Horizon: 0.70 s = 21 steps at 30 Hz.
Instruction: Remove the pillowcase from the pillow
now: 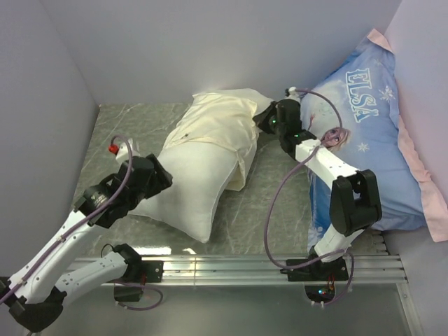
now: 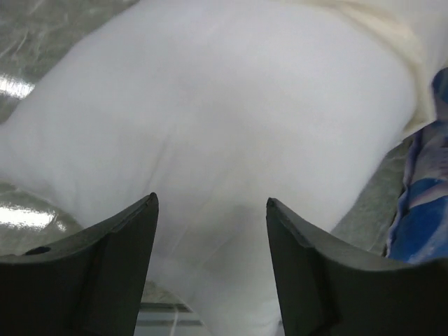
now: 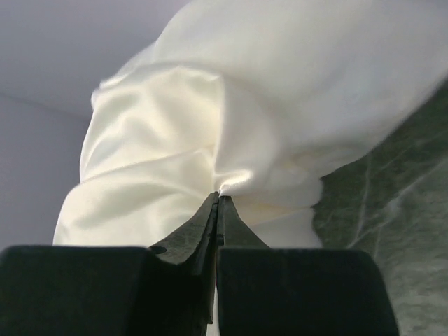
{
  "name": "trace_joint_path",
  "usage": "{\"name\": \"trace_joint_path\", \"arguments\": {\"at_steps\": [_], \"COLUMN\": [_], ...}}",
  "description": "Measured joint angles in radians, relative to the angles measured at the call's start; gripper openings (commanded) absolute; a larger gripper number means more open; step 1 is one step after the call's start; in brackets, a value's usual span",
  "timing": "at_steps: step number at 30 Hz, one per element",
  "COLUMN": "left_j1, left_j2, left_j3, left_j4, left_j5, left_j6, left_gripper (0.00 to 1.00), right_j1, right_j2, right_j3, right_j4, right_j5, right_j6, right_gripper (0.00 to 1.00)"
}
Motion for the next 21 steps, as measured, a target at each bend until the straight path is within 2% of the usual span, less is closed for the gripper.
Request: {"name": "trace_joint_path", "arguments": {"at_steps": [3, 5, 6, 7, 9, 10, 14, 18, 21], "left_j1": [0.020, 0.024, 0.024, 0.023, 0.014, -0.001, -0.097, -0.217, -0.254], "left_j2": [0.068, 0.110, 0.126, 0.145, 0.187, 0.219, 0.330, 0.468, 0.568], "left_j3": [0.097, 0.142, 0.151, 0.158, 0.159, 0.159, 0.159, 0.188, 0.204], "left_j4": [0.044, 0.100, 0.119, 0.138, 0.162, 0.173, 0.197, 0.188, 0.176], "left_j5": [0.012, 0.050, 0.066, 0.086, 0.111, 0.116, 0.095, 0.004, -0.085], "left_j6": [0.086, 0.159, 0.186, 0.217, 0.271, 0.297, 0.371, 0.433, 0.448], "left_gripper": [0.82, 0.84, 0.85, 0.90, 0.92, 0.98, 0.99, 0.99, 0.99], "right_j1": [0.092, 0.140, 0.156, 0.164, 0.167, 0.167, 0.164, 0.163, 0.163], "right_j2": [-0.008, -0.013, -0.013, -0.015, -0.017, -0.017, -0.016, -0.010, -0.003], "right_j3": [-0.012, -0.021, -0.021, -0.021, -0.016, -0.010, 0.013, 0.030, 0.032], "right_j4": [-0.003, -0.010, -0.011, -0.011, -0.018, -0.023, -0.046, -0.063, -0.070], "right_j5": [0.026, 0.038, 0.041, 0.041, 0.041, 0.040, 0.037, 0.032, 0.032], "right_j6": [-0.041, -0.062, -0.071, -0.077, -0.085, -0.088, -0.096, -0.097, -0.097], "right_gripper": [0.00, 0.00, 0.00, 0.00, 0.00, 0.00, 0.00, 0.00, 0.00]}}
